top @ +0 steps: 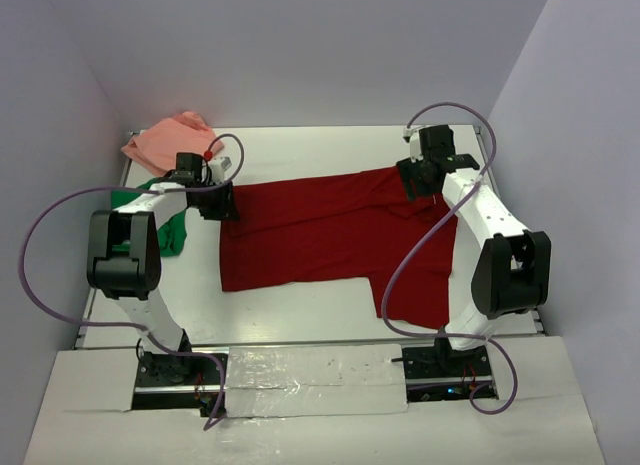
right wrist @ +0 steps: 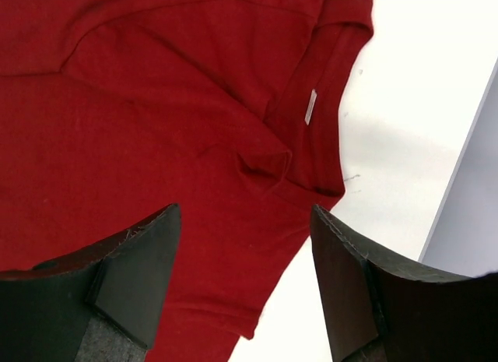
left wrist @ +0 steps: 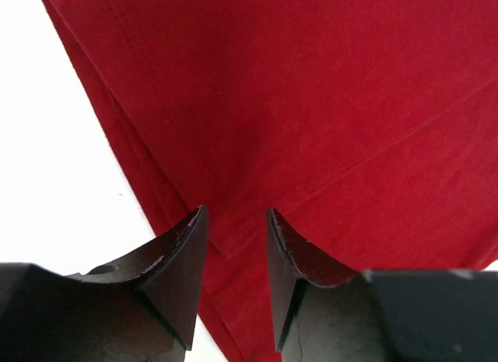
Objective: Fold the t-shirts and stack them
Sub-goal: Fold the flattened tshirt in 1/3 of the way
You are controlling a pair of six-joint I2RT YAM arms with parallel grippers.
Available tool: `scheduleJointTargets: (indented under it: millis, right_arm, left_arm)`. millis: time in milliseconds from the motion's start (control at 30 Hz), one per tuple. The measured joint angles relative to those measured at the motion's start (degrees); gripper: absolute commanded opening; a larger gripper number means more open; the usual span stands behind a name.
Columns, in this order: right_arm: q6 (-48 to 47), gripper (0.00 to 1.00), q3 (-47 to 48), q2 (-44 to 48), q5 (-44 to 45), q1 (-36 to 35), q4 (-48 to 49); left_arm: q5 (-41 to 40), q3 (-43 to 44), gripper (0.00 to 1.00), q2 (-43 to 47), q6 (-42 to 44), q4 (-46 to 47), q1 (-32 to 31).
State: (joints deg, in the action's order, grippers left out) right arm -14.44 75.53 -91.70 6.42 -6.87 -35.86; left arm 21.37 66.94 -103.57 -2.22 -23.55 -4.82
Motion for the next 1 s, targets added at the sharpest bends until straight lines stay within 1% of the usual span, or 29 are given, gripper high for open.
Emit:
scheduleJointTargets:
  millis: [133,200,333,433,533,667,767,800,833,867,900,933,967,1000]
  right_arm:
    - [0.04,0.73,0.02,0.17,0.33,0.00,-2.36]
    - [0.00,0.74,-0.13,0.44,1.18,0.00,-3.98]
    - [-1.16,0.75,-3.26,3.43,3.19,0.00,-7.78]
    - [-2.95,0.76,-6.03,6.69,3.17,0.17,-13.16]
    - [-5.60,0.76,-7.69,9.29,0.92,0.35,-19.34]
    - [-10.69,0.76,-8.94,11.98,-5.01,0.44,-27.80]
    - [-13.51,0.75,-9.79,13.20,-8.74,0.44,-31.15]
    - [-14.19,0.69,-10.34,13.64,-10.10,0.44,-31.32]
    - [-14.64,0.63,-10.73,14.01,-11.26,0.44,-31.43]
    - [-14.88,0.50,-11.02,14.23,-12.22,0.44,-31.34]
    - [-15.08,0.21,-11.19,14.34,-13.29,0.44,-31.15]
    - [-15.21,0.07,-11.21,14.34,-14.43,0.44,-30.97]
    - [-14.84,0.00,-11.21,14.34,-15.78,0.44,-30.60]
    - [-14.36,0.00,-11.23,14.34,-17.22,0.44,-30.08]
  left_arm:
    - [0.83,-0.92,0.43,0.85,1.44,-1.16,0.00]
    - [1.53,-1.77,0.44,2.64,2.91,-3.34,0.00]
    - [3.17,-2.21,0.45,8.74,7.13,-9.66,0.00]
    - [4.42,-1.95,0.47,13.07,10.45,-15.10,0.04]
    - [5.62,-0.74,0.48,15.67,13.99,-21.29,0.04]
    - [6.54,-0.24,0.48,16.63,18.73,-27.93,0.15]
    - [6.88,-0.26,0.48,16.33,21.35,-31.58,0.17]
    - [7.13,-0.31,0.48,16.33,21.99,-32.30,0.24]
    - [7.41,-0.39,0.45,16.33,22.49,-32.79,0.28]
    - [7.69,-0.55,0.40,16.33,22.73,-33.03,0.33]
    - [7.89,-0.76,0.36,16.33,22.88,-33.14,0.35]
    - [8.13,-1.03,0.25,16.22,22.99,-33.18,0.39]
    - [8.55,-1.22,0.16,16.09,23.04,-33.16,0.44]
    - [9.07,-1.40,0.05,15.87,23.10,-33.09,0.44]
